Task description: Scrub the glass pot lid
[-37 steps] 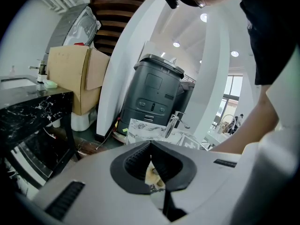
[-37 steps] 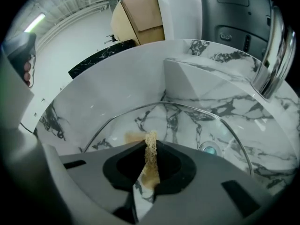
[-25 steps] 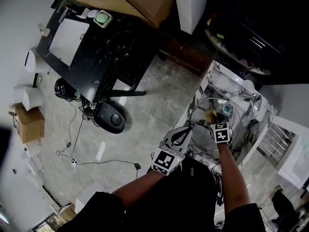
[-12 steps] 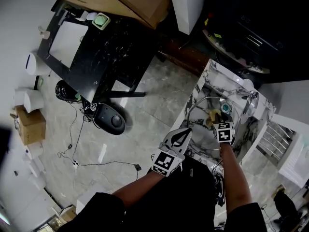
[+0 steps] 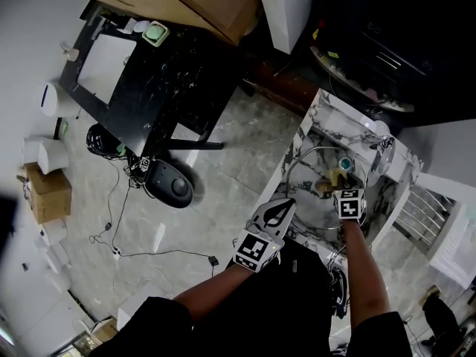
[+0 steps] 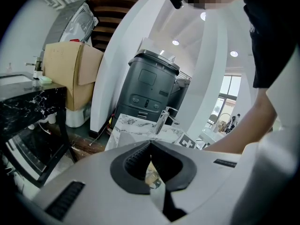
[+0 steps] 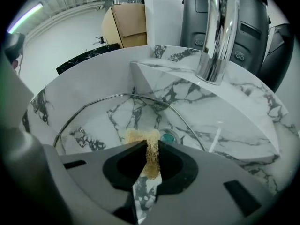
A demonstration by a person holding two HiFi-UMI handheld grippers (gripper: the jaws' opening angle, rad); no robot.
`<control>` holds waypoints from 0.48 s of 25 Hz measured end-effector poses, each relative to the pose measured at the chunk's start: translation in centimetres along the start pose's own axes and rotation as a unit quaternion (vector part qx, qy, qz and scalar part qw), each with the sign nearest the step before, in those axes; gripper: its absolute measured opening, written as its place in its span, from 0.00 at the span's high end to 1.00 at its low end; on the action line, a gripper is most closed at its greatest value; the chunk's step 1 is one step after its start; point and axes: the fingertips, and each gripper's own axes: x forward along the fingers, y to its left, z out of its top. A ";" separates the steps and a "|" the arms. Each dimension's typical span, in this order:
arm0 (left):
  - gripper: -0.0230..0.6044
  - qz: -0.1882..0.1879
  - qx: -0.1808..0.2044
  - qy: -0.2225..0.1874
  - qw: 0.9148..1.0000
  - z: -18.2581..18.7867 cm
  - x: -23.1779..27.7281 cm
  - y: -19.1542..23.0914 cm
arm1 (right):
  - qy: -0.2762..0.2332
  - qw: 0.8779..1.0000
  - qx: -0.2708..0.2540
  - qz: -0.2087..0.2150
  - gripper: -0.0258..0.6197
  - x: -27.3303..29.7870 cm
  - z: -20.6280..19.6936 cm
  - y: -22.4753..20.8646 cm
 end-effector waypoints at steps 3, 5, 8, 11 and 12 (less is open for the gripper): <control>0.94 0.001 0.004 0.000 1.000 -0.1 -0.1 -0.4 | -0.003 1.000 0.001 -0.007 0.87 -0.1 -0.3 -0.6; 0.94 0.001 0.007 0.001 1.000 -0.1 -0.1 -0.8 | -0.001 1.000 -0.002 -0.009 0.87 -0.4 -0.6 -0.8; 0.94 0.001 0.008 0.001 1.000 0.0 -0.2 -1.2 | 0.007 1.000 -0.017 -0.014 0.87 -0.7 -1.0 -1.1; 0.94 0.003 0.003 -0.006 1.000 0.2 -0.4 -1.4 | 0.014 1.000 -0.019 -0.017 0.87 -1.1 -1.5 -1.6; 0.94 0.003 0.003 -0.008 1.000 0.3 -0.5 -1.5 | 0.016 1.000 -0.015 -0.019 0.87 -1.3 -1.7 -1.7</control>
